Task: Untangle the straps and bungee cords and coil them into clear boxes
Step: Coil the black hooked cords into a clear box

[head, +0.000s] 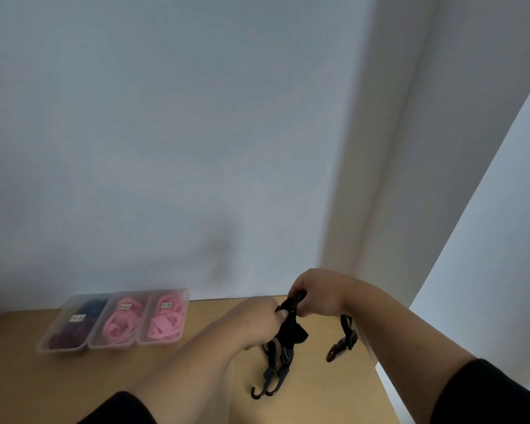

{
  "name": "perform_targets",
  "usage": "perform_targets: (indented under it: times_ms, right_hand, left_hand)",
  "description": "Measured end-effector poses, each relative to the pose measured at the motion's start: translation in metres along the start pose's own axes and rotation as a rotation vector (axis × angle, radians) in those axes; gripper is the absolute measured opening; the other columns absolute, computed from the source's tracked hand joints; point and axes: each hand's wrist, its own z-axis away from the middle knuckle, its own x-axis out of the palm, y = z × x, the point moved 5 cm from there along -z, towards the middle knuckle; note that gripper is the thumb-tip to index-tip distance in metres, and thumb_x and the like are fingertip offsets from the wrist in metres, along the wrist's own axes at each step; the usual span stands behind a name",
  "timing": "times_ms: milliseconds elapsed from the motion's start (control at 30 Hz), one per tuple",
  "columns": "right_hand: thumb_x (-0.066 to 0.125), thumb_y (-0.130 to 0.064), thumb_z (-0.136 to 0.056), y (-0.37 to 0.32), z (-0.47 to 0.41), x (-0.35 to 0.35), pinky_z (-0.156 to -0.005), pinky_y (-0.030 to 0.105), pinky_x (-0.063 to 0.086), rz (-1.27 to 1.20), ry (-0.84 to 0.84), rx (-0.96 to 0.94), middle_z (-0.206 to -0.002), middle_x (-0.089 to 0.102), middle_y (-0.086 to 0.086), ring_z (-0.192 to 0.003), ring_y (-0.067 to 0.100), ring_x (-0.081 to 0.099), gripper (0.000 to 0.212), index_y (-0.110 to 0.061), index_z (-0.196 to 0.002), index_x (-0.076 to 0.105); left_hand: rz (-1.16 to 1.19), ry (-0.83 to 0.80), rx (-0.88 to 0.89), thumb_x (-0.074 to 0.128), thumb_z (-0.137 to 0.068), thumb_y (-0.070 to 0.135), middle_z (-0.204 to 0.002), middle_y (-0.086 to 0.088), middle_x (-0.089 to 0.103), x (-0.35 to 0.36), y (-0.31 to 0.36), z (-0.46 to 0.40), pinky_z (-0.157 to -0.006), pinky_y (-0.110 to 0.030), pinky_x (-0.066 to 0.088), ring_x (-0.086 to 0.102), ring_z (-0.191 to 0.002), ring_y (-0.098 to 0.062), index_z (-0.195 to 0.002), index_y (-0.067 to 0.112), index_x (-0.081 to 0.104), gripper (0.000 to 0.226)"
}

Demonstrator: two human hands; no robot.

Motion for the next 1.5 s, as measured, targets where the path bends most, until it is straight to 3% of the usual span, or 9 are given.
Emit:
perform_targets:
  times_ms: [67,233,367,633,900,1100,1267,1400,1500]
  right_hand:
    - [0.062,-0.026,-0.083,-0.001,0.001,-0.001,-0.083,0.032,0.052,-0.045,0.046,0.001,-0.106,0.073,-0.003,-0.097,0.015,0.066,0.029,-0.021,-0.109,0.075]
    - [0.049,-0.026,-0.1,-0.008,-0.004,0.012,-0.063,0.031,0.043,-0.237,0.305,0.016,-0.072,0.062,0.002,-0.063,0.014,0.051,0.031,-0.006,-0.079,0.061]
    - [0.05,-0.027,-0.103,-0.002,-0.003,0.027,-0.063,0.024,0.05,-0.402,0.528,0.085,-0.089,0.071,-0.007,-0.079,0.009,0.066,0.016,-0.025,-0.099,0.066]
    - [0.055,-0.037,-0.102,0.016,0.0,0.05,-0.044,0.017,0.037,-0.574,0.681,0.112,-0.071,0.065,-0.006,-0.058,-0.002,0.057,0.016,-0.031,-0.087,0.053]
    - [0.05,-0.034,-0.104,0.008,0.0,0.069,-0.051,0.018,0.04,-0.783,0.642,0.029,-0.069,0.064,-0.02,-0.056,0.0,0.053,0.019,-0.026,-0.087,0.055]
    - [0.054,-0.024,-0.105,0.013,0.0,0.064,-0.056,0.018,0.038,-0.999,0.541,-0.148,-0.06,0.052,-0.011,-0.057,0.006,0.043,0.026,-0.012,-0.082,0.053]
    - [0.066,-0.02,-0.096,0.009,-0.001,0.049,-0.057,0.022,0.042,-1.071,0.48,-0.368,-0.069,0.053,-0.01,-0.062,0.009,0.046,0.015,-0.015,-0.105,0.054]
    - [0.074,-0.006,-0.091,0.01,0.004,0.035,-0.066,0.017,0.051,-0.911,0.461,-0.419,-0.094,0.065,-0.006,-0.086,0.008,0.062,0.071,-0.033,-0.145,0.037]
    - [0.077,-0.015,-0.09,0.004,0.009,0.027,-0.061,0.006,0.046,-0.812,0.459,-0.452,-0.098,0.068,-0.018,-0.086,0.001,0.063,0.053,-0.033,-0.134,0.053]
  left_hand:
    - [0.248,0.027,-0.089,0.04,-0.1,0.047,-0.068,0.002,0.046,0.005,-0.011,-0.007,-0.043,-0.021,0.026,0.035,-0.046,-0.014,-0.086,0.019,0.051,0.033]
    - [0.584,0.186,-0.181,0.045,-0.098,0.042,-0.071,-0.001,0.048,0.004,-0.02,-0.022,-0.043,-0.022,0.026,0.034,-0.051,-0.015,-0.089,0.013,0.051,0.031]
    - [1.014,0.156,-0.234,0.052,-0.1,0.028,-0.068,-0.006,0.051,0.003,-0.019,-0.026,-0.042,-0.023,0.02,0.029,-0.041,-0.012,-0.09,0.011,0.05,0.02]
    - [1.231,0.146,-0.206,0.057,-0.1,0.025,-0.06,-0.007,0.052,0.001,-0.02,-0.032,-0.04,-0.021,0.016,0.024,-0.042,-0.013,-0.088,0.011,0.049,0.02]
    - [1.395,0.198,-0.274,0.06,-0.094,0.022,-0.053,-0.002,0.05,-0.008,-0.016,-0.04,-0.036,-0.02,0.018,0.023,-0.04,-0.012,-0.093,0.009,0.056,0.013]
    - [1.422,-0.062,-0.197,0.047,-0.092,0.016,-0.053,0.006,0.029,-0.021,-0.001,-0.033,-0.034,-0.018,0.017,0.017,-0.041,-0.009,-0.046,0.021,0.065,0.049]
    - [1.403,-0.276,-0.107,0.04,-0.095,0.019,-0.049,0.009,0.022,-0.023,0.006,-0.022,-0.032,-0.017,0.018,0.015,-0.039,-0.006,-0.065,0.018,0.062,0.037]
    - [1.278,-0.494,-0.049,0.047,-0.091,0.029,-0.043,0.011,0.02,-0.023,0.006,-0.01,-0.034,-0.018,0.022,0.015,-0.037,-0.006,-0.074,0.006,0.072,0.038]
    - [1.305,-0.621,-0.065,0.051,-0.081,0.034,-0.042,0.012,0.022,-0.022,0.006,-0.005,-0.035,-0.018,0.025,0.017,-0.036,-0.005,-0.076,0.008,0.07,0.033]
